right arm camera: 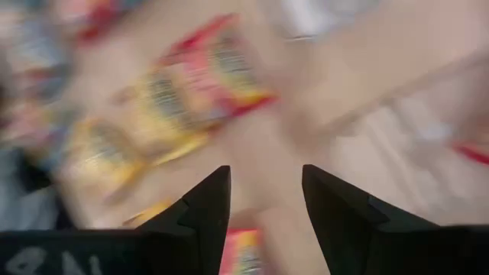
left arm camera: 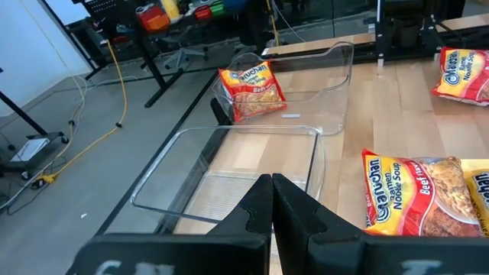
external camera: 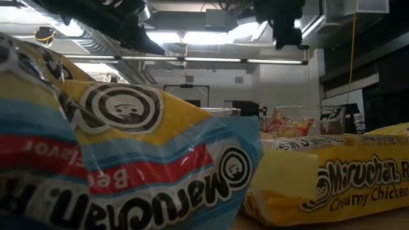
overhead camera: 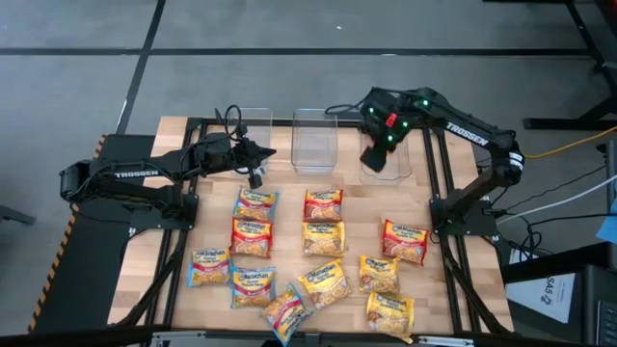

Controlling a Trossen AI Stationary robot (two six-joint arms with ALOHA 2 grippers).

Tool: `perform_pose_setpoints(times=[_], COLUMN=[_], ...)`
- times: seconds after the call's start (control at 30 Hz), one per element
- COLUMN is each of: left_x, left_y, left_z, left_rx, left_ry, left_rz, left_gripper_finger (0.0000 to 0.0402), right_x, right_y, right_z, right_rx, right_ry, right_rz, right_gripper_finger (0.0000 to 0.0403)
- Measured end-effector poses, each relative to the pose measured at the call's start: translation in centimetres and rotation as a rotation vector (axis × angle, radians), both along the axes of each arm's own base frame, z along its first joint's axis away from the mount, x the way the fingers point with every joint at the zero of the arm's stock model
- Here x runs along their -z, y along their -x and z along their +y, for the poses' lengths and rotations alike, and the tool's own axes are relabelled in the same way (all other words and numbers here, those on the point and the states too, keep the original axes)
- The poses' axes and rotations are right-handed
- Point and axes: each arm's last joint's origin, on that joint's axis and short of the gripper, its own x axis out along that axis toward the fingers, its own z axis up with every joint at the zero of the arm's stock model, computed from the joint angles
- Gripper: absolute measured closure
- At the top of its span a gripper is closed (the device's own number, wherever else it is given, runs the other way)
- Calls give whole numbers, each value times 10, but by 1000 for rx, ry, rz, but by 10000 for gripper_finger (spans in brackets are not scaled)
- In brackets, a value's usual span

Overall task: Sort Maruchan noodles
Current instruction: Put the red noodle pack into the right transparent bin

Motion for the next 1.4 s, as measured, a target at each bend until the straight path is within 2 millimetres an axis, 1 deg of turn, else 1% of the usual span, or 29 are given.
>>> perform_pose_setpoints(times=[0.1,0.23,0.33,0.43,0.53,0.67,0.77,0.87,0.97,1.17,1.3,1.4], left_x=[0,2,6,11,12,11,11,11,11,11,11,11], left_y=[0,-1,-2,-3,-5,-7,-7,-6,-6,-5,-5,-5], left_z=[0,-5,-14,-27,-43,-64,-75,-83,-89,-95,-95,-95], left_rx=[-4,30,79,166,280,359,359,357,367,379,379,379], left_ry=[23,94,182,265,286,304,305,303,296,287,287,287], left_rz=[-11,-23,-7,35,59,58,58,57,58,60,60,60], left_gripper_finger=[401,401,401,401,401,401,401,401,401,401,401,401], right_x=[-2,3,12,25,43,68,90,112,133,163,182,191], right_y=[-3,-11,-13,-12,-8,2,12,24,35,50,56,57], right_z=[26,63,93,121,144,167,178,185,189,186,181,181], right_rx=[-103,-207,-292,-368,-342,-200,-82,-34,7,64,82,56], right_ry=[-44,-53,-31,58,166,305,346,327,347,388,389,378], right_rz=[-15,19,63,128,209,299,371,463,537,609,622,608], right_gripper_finger=[233,233,233,233,233,233,233,233,233,233,233,233])
